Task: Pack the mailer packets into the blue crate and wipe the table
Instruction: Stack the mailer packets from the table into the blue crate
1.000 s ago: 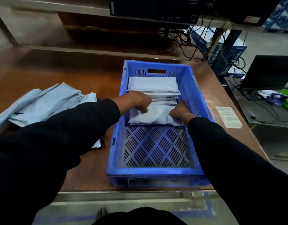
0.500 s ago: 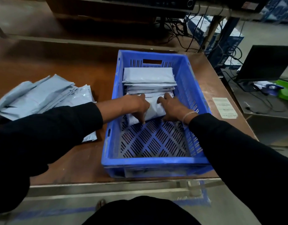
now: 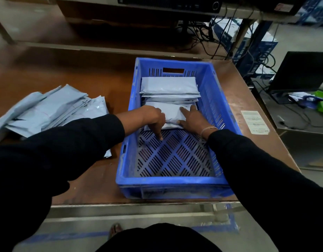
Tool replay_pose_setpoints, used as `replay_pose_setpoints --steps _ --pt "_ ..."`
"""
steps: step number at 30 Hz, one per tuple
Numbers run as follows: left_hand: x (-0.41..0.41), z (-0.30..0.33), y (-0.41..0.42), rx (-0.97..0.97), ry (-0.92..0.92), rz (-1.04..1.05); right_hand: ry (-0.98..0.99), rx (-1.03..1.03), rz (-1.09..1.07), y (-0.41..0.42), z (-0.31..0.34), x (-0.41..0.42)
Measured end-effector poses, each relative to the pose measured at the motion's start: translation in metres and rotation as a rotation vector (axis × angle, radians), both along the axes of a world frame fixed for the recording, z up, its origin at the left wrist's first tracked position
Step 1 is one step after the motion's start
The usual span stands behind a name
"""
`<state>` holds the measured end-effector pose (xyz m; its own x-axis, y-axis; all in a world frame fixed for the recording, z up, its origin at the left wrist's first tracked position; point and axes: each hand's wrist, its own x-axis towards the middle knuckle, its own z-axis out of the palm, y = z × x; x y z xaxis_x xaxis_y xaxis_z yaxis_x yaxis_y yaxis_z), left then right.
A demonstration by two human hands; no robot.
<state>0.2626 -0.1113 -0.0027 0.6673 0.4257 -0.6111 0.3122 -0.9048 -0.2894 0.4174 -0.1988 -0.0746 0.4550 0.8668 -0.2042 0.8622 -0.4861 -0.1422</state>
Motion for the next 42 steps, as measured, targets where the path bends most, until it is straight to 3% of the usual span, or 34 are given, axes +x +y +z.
replay_pose_setpoints --steps 7,11,13,16,21,24,27,34,42 --pt "-0.002 0.014 -0.002 -0.035 -0.057 -0.026 -0.03 -0.09 0.006 0.0 0.01 0.008" --pt "-0.009 0.017 0.009 -0.045 -0.175 -0.066 0.016 -0.007 0.011 0.0 0.028 0.008" --pt "-0.014 0.018 0.02 -0.104 -0.315 -0.075 0.031 0.071 0.0 0.002 0.038 0.008" --pt "-0.029 0.026 0.035 -0.23 -0.677 -0.032 0.125 0.241 -0.056 0.006 0.057 0.0" --pt "-0.073 0.039 0.062 -0.417 -1.189 0.168 0.593 0.575 -0.122 0.022 0.093 -0.033" --pt "-0.106 0.035 0.089 -0.456 -1.363 0.321 0.728 0.665 -0.104 0.043 0.11 -0.061" --pt "-0.143 0.032 0.11 -0.505 -1.407 0.456 0.832 0.705 -0.07 0.07 0.123 -0.091" --pt "-0.222 0.007 0.15 -0.497 -1.404 0.709 0.87 0.477 0.019 0.139 0.126 -0.171" --pt "-0.27 -0.005 0.182 -0.521 -1.414 0.894 0.59 -0.184 -0.026 0.21 0.071 -0.237"
